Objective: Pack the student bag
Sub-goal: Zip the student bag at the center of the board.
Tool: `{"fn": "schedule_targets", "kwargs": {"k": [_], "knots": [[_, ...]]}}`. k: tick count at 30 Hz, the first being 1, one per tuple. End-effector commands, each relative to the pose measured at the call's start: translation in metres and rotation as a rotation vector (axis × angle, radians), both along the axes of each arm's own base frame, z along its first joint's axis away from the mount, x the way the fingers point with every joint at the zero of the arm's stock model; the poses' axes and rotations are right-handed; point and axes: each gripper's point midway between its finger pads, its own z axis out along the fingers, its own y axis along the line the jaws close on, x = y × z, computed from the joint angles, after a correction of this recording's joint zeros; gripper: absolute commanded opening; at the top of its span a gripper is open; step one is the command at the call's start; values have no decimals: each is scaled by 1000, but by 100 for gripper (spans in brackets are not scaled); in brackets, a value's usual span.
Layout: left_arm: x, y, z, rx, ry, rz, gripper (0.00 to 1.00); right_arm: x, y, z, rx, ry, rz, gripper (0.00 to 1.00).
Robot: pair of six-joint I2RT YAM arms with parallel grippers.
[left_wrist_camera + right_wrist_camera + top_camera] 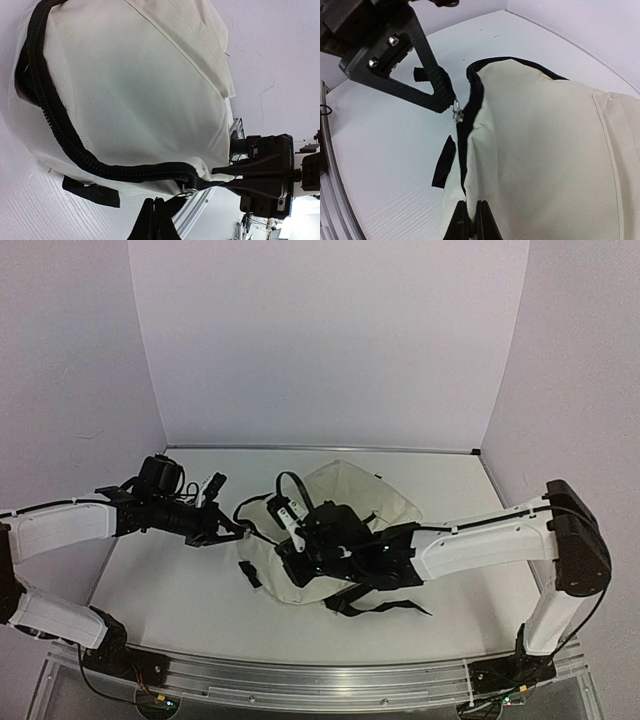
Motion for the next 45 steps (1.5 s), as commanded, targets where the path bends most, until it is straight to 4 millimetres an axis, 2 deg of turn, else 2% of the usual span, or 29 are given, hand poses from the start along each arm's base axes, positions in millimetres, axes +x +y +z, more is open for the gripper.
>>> {"fn": "schedule_targets", "kwargs": {"k": [1, 8, 18, 20, 22, 27, 31, 34, 38, 40, 41, 42, 43, 44, 45], "knots": [[35, 13, 29, -43, -125, 110, 0, -13, -43, 18, -16, 18, -47, 0], [53, 5, 34, -79, -131, 90, 0, -19, -90, 5, -68, 57, -133, 0], [68, -1, 23, -95, -116, 53, 0, -8, -161, 29, -29, -10, -368, 0], [71, 1, 21, -93, -114, 53, 0, -9, -170, 32, -22, -16, -388, 0], [73, 2, 21, -95, -115, 48, 0, -11, -176, 35, -14, -16, -391, 0], [65, 2, 28, -109, -144, 7, 0, -18, -180, 24, -42, 9, -351, 0], [61, 10, 15, -72, -138, 40, 0, -21, -188, 14, -51, 27, -366, 0], [62, 12, 2, -52, -119, 48, 0, -19, -194, 15, -33, 26, -402, 0], [69, 8, -9, -50, -96, 45, 0, -20, -195, 19, 11, 48, -415, 0], [65, -1, -6, -102, -102, -15, 0, -25, -189, 25, 33, 65, -373, 0], [61, -7, -5, -126, -102, -44, 0, -28, -183, 30, 50, 74, -341, 6], [54, -13, -3, -152, -98, -81, 0, -30, -177, 34, 61, 80, -313, 23], [49, -18, -2, -169, -102, -108, 0, -31, -172, 36, 65, 83, -294, 35], [42, -23, -3, -185, -97, -138, 0, -32, -166, 40, 66, 84, -275, 44], [37, -28, -4, -195, -90, -159, 0, -31, -160, 42, 61, 82, -259, 49]]}}
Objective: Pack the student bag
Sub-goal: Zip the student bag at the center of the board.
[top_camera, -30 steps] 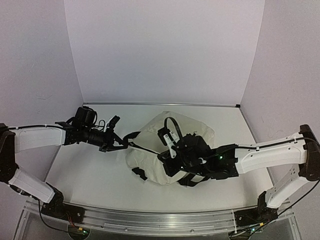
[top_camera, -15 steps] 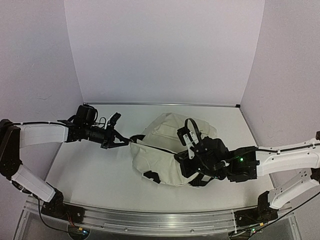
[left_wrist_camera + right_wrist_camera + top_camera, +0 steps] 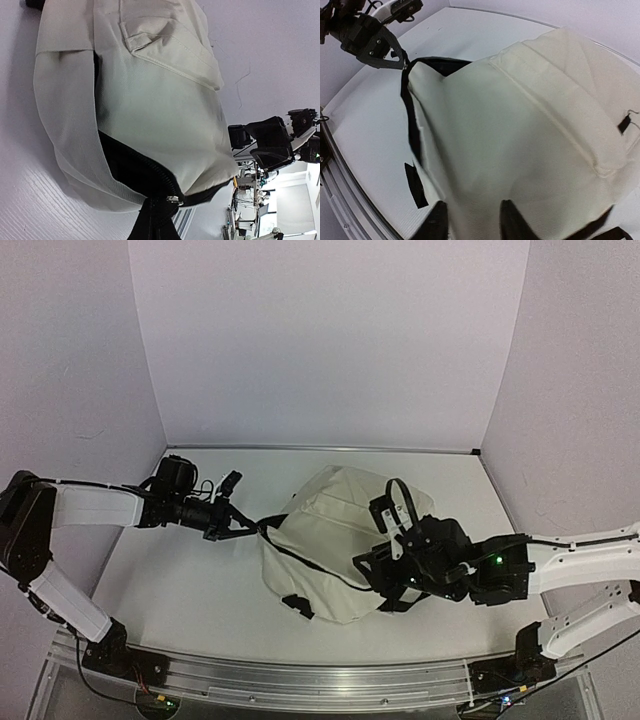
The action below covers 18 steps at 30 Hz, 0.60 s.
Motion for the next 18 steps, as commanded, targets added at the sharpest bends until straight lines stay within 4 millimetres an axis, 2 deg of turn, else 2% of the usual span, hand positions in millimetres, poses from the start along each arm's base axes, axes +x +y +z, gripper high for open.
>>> {"fn": "schedule_targets", "kwargs": {"k": [1, 4, 10, 14, 18], "knots": [[11, -4, 6, -46, -81, 9, 0, 5, 3, 18, -27, -29, 10, 52], [2, -7, -1, -49, -60, -3, 0, 9, 32, 28, -49, -54, 60, 59], [-4, -1, -8, -35, -57, 36, 0, 28, 93, 22, -111, -102, 100, 65], [-5, 2, -6, -25, -59, 54, 0, 36, 133, 6, -144, -103, 146, 66], [-6, 5, -7, -11, -60, 72, 0, 34, 165, -8, -150, -97, 210, 67]]}}
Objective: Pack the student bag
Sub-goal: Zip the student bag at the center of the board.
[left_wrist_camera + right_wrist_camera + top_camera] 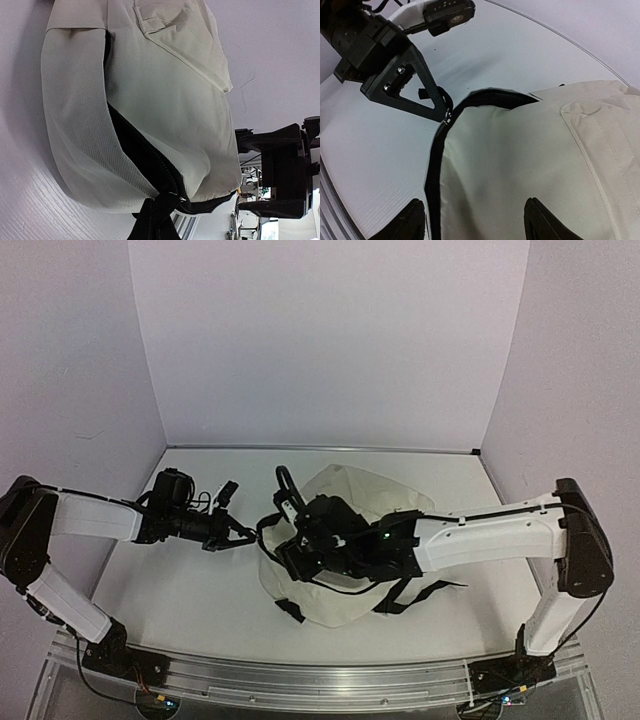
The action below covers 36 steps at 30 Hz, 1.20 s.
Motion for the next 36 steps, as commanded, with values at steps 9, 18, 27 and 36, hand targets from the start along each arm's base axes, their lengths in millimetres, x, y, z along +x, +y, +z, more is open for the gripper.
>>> {"fn": "schedule_targets", "kwargs": {"k": [9, 18, 27, 36], "knots": [[1, 5, 15, 4, -58, 52, 0, 4, 59, -36, -61, -29, 89, 59], [6, 6, 22, 34, -51, 68, 0, -14, 63, -17, -72, -92, 143, 0], [18, 14, 29, 119, -85, 119, 0, -69, 19, -9, -58, 4, 193, 0], [35, 2, 33, 118, -87, 78, 0, -118, 20, -10, -14, 98, 251, 0]]}}
